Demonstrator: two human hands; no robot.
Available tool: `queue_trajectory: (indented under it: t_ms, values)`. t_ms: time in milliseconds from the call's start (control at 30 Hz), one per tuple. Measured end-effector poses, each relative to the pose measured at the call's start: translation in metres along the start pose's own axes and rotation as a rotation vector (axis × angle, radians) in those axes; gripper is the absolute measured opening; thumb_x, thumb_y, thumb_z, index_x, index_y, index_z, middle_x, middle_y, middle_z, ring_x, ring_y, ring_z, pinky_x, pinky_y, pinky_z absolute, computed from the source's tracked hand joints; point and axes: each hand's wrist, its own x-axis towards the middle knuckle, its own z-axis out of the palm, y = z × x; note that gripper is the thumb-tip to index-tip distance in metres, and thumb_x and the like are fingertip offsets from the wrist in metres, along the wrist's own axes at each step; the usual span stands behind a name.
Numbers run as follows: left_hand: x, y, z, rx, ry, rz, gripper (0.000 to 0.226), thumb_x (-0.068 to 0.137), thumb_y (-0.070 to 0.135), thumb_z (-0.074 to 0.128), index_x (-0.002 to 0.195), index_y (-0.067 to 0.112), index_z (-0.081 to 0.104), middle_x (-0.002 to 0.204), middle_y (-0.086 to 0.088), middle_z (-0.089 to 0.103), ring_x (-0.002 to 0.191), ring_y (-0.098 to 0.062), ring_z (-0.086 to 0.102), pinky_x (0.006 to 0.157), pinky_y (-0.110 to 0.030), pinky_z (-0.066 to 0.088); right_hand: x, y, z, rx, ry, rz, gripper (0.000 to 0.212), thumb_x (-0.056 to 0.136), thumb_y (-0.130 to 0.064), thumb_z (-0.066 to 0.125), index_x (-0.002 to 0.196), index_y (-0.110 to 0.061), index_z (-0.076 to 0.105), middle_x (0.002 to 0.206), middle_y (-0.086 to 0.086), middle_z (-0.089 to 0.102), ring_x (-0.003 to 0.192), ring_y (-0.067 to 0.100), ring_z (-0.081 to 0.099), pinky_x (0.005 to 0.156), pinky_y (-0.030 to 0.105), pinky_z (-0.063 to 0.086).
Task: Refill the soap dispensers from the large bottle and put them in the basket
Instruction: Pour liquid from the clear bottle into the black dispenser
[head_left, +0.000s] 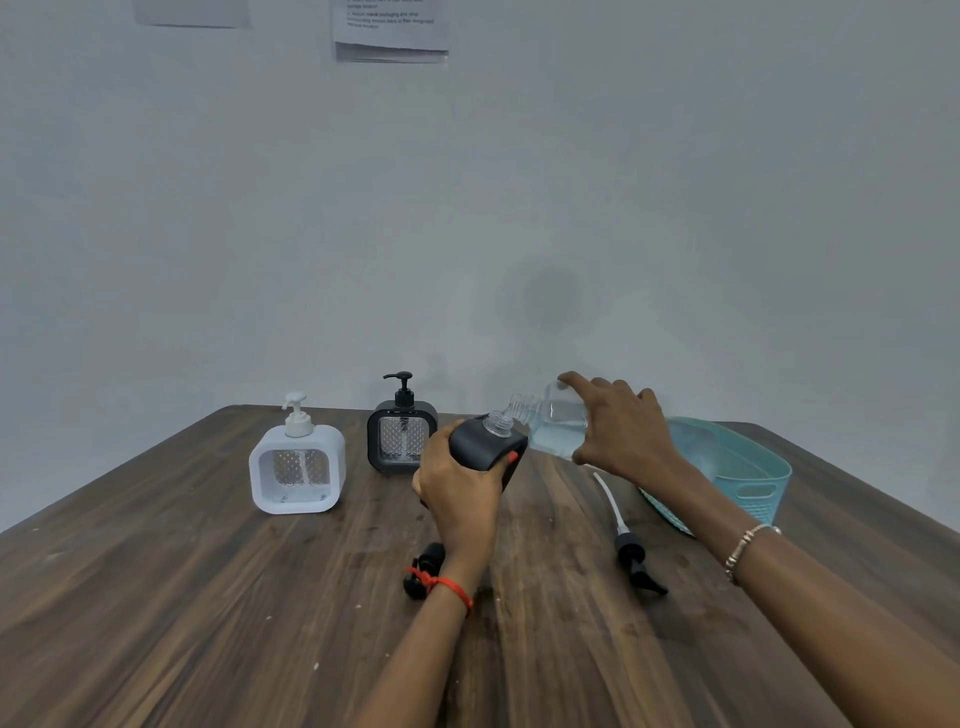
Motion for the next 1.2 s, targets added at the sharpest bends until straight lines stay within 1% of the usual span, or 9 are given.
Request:
queue_trajectory:
  t_ms: [400, 500, 567, 667, 733, 933, 1067, 1200]
  values:
    - [0.001, -0.004, -0.001, -0.007, 0.013, -0.029, 0.057, 0.058, 0.019, 0.088, 0.108, 0.011, 0.062, 0.106, -0.005, 0.066, 0.100, -0.025, 0.060, 0.095, -0.050, 0.045, 0.000, -0.004, -0.002, 0.003, -0.017, -0.008, 0.079, 0.067, -0.020, 0.070, 0.135, -0.029, 0.032, 0.110, 0.001, 0.058, 0.100, 0.025, 0.052, 0.082, 0.035, 0.034]
    - [0.001, -0.004, -0.001, -0.012, 0.014, -0.027, 0.057, 0.057, 0.019, 0.088, 0.108, 0.011, 0.063, 0.105, -0.004, 0.066, 0.099, -0.024, 0.060, 0.094, -0.049, 0.046, -0.001, -0.004, -0.003, 0.003, -0.017, -0.011, 0.078, 0.068, -0.020, 0.070, 0.136, -0.029, 0.032, 0.110, 0.002, 0.058, 0.101, 0.025, 0.052, 0.082, 0.035, 0.034]
    - [0.001, -0.004, -0.002, -0.017, 0.010, -0.023, 0.057, 0.057, 0.019, 0.088, 0.107, 0.011, 0.063, 0.102, -0.001, 0.065, 0.098, -0.023, 0.060, 0.094, -0.049, 0.046, -0.001, -0.004, -0.003, 0.006, -0.013, -0.013, 0.078, 0.068, -0.020, 0.069, 0.136, -0.028, 0.032, 0.110, 0.002, 0.058, 0.101, 0.025, 0.052, 0.082, 0.036, 0.035]
    - [0.000, -0.003, -0.003, -0.024, 0.015, -0.010, 0.056, 0.057, 0.018, 0.089, 0.106, 0.010, 0.063, 0.095, 0.008, 0.058, 0.092, -0.016, 0.058, 0.093, -0.050, 0.047, -0.002, -0.005, -0.004, 0.000, -0.012, -0.019, 0.076, 0.068, -0.019, 0.070, 0.134, -0.028, 0.033, 0.109, 0.002, 0.058, 0.098, 0.025, 0.053, 0.080, 0.035, 0.034]
    - [-0.001, -0.002, -0.002, -0.024, 0.021, -0.004, 0.055, 0.056, 0.018, 0.089, 0.105, 0.010, 0.063, 0.093, 0.010, 0.056, 0.089, -0.012, 0.055, 0.092, -0.050, 0.047, -0.003, -0.005, -0.005, 0.003, -0.014, -0.019, 0.075, 0.068, -0.019, 0.070, 0.133, -0.028, 0.034, 0.107, 0.003, 0.058, 0.097, 0.025, 0.053, 0.079, 0.035, 0.033]
    - [-0.002, -0.002, -0.003, -0.018, 0.010, -0.007, 0.055, 0.057, 0.018, 0.088, 0.106, 0.009, 0.063, 0.094, 0.008, 0.057, 0.089, -0.012, 0.055, 0.092, -0.049, 0.048, -0.006, -0.004, -0.006, 0.006, -0.013, -0.020, 0.075, 0.067, -0.018, 0.071, 0.132, -0.027, 0.035, 0.106, 0.003, 0.059, 0.097, 0.025, 0.053, 0.080, 0.036, 0.034]
    - [-0.003, 0.000, -0.002, -0.020, 0.006, -0.004, 0.056, 0.057, 0.018, 0.089, 0.106, 0.009, 0.063, 0.094, 0.008, 0.057, 0.090, -0.011, 0.055, 0.092, -0.049, 0.048, -0.006, -0.004, -0.008, -0.001, -0.007, -0.024, 0.075, 0.066, -0.018, 0.071, 0.131, -0.027, 0.035, 0.104, 0.002, 0.059, 0.096, 0.025, 0.053, 0.078, 0.035, 0.032]
    - [-0.004, 0.000, -0.003, -0.025, 0.008, -0.006, 0.056, 0.057, 0.018, 0.089, 0.106, 0.009, 0.064, 0.095, 0.006, 0.060, 0.089, -0.011, 0.057, 0.089, -0.045, 0.051, -0.007, -0.003, -0.011, -0.015, -0.003, -0.025, 0.075, 0.066, -0.017, 0.070, 0.131, -0.027, 0.035, 0.105, 0.002, 0.059, 0.096, 0.025, 0.053, 0.078, 0.035, 0.032]
